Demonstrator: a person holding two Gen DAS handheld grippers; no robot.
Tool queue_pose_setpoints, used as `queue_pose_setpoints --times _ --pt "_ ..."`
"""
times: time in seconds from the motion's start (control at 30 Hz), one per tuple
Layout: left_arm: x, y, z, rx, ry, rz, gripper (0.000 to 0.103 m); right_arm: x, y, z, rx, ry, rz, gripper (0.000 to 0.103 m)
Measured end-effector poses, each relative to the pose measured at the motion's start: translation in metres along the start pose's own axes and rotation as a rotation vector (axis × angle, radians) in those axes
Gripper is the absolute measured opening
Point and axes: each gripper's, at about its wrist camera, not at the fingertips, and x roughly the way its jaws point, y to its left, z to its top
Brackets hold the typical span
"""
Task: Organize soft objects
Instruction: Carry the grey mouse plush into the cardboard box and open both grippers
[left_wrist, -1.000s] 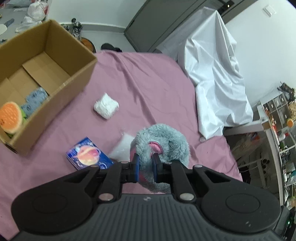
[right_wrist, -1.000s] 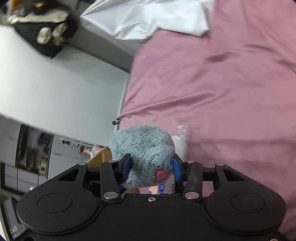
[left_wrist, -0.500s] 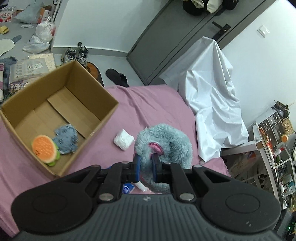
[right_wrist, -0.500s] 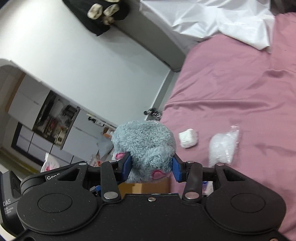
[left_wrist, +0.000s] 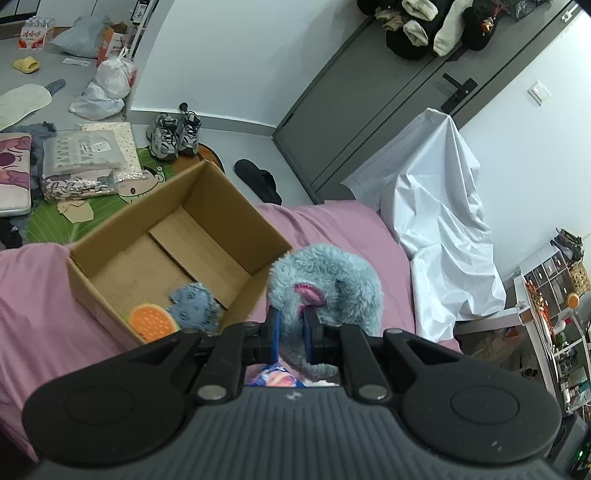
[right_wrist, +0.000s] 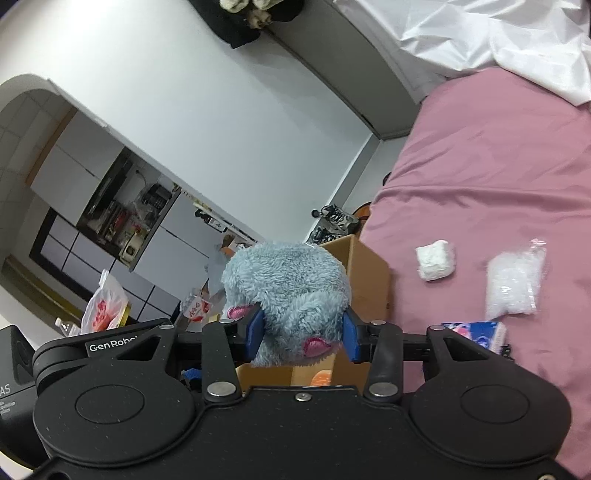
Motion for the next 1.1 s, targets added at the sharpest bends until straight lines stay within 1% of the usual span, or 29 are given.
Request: queue_pose_setpoints --times 0.17,0.3,0.5,0.67,0.73,0.83,0.9,1.0,1.1 --pt "-0.007 0.018 0.009 -0.014 -0.013 -0.009 0.011 0.01 0.014 -0.01 -0.033 -0.006 0.013 0.042" --pt "-0.008 0.034 0.016 -0.016 -0.01 -0.007 0.011 0.022 0.02 -0.019 -0.024 -0.009 0.014 0.042" --pt "-0.008 0.057 0.027 -0.026 -0.013 -0.008 0.011 0.038 0.031 -0.026 -0.051 -0.008 0.015 0.042" --pt "-0.004 0.076 0.035 -0.048 0.002 0.001 0.011 0.054 0.034 -0.032 -0.041 0.019 0.003 0.043" --pt "-0.003 0.082 0.038 -0.051 0.006 0.007 0.011 0.058 0.037 -0.033 -0.06 0.03 -0.004 0.045" --pt "0.0 0.09 0.043 -0.059 0.012 0.009 0.01 0.061 0.041 -0.033 -0.081 0.037 -0.015 0.046" --pt "0.001 0.093 0.045 -0.058 0.009 0.018 0.01 0.062 0.04 -0.033 -0.08 0.038 -0.023 0.046" --pt "0.005 0.096 0.05 -0.06 0.011 0.023 0.006 0.067 0.04 -0.035 -0.082 0.054 -0.035 0.046" --pt "0.006 0.1 0.052 -0.068 0.009 0.042 0.006 0.07 0.04 -0.037 -0.086 0.076 -0.049 0.046"
